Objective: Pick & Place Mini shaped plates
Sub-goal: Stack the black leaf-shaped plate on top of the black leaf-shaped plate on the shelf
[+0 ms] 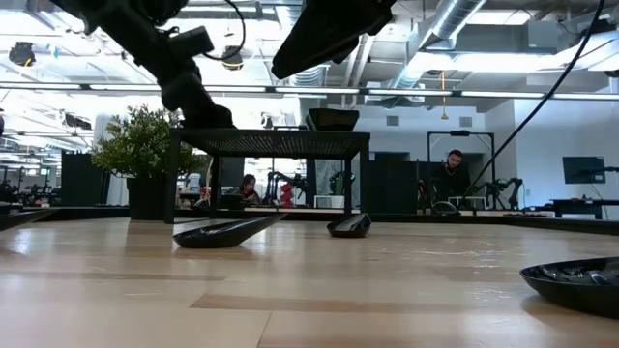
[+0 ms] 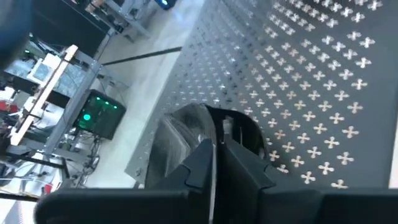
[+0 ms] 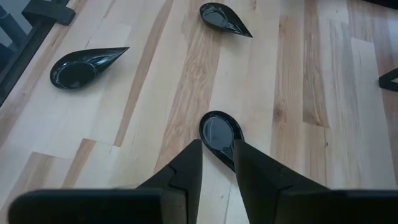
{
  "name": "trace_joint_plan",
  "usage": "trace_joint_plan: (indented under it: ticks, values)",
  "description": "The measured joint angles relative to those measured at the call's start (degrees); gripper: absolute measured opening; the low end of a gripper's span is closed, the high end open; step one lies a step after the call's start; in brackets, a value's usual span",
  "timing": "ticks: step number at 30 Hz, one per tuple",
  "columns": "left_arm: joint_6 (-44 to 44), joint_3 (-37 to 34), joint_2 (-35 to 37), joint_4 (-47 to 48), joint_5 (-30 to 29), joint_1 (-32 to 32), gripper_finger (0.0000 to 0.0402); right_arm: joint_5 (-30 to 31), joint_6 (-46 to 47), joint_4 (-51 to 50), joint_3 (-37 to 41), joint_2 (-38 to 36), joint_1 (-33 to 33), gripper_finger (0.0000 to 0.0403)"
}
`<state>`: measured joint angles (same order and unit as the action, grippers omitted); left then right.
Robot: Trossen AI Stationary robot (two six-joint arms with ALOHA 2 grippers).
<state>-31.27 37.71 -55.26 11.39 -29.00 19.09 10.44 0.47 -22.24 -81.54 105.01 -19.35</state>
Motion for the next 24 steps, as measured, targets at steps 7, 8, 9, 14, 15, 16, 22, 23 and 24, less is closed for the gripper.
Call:
trace_joint_plan:
  ticks: [7, 8, 9, 14, 15, 16, 22, 23, 24]
  values:
    - [-0.3, 0.0, -1.8, -2.1, 0.0, 0.0, 0.0087, 0.0, 0.0, 0.0, 0.0, 0.0, 0.0, 0.0087]
    - [-0.9, 0.0, -1.8, -2.9, 0.0, -0.1, 0.0093, 0.0, 0.0, 0.0, 0.0, 0.0, 0.0, 0.0087]
    - [-1.7, 0.0, -1.5, -3.3, -0.1, -0.3, 0.0097, 0.0, 0.0, 0.0, 0.0, 0.0, 0.0, 0.0087]
    - [-6.1, 0.0, -1.3, -8.3, -1.6, -1.2, 0.0118, 0.0, 0.0, 0.0, 0.0, 0.0, 0.0, 0.0087]
    - [-6.6, 0.0, -1.3, -8.5, -1.8, -1.2, 0.0122, 0.0, 0.0, 0.0, 0.0, 0.0, 0.0, 0.0087]
    - [-6.8, 0.0, -1.4, -8.5, -1.8, -1.2, 0.0126, 0.0, 0.0, 0.0, 0.0, 0.0, 0.0, 0.0087]
    - [-6.0, 0.0, -1.4, -8.5, -1.9, -2.4, 0.0142, 0.0, 0.0, 0.0, 0.0, 0.0, 0.0, 0.0087]
    - [-5.9, 0.0, -1.4, -8.5, -1.9, -2.9, 0.0143, 0.0, 0.0, 0.0, 0.0, 0.0, 0.0, 0.0087]
    - [-5.8, 0.0, -1.4, -8.4, -1.8, -3.3, 0.0143, 0.0, 0.0, 0.0, 0.0, 0.0, 0.0, 0.0087]
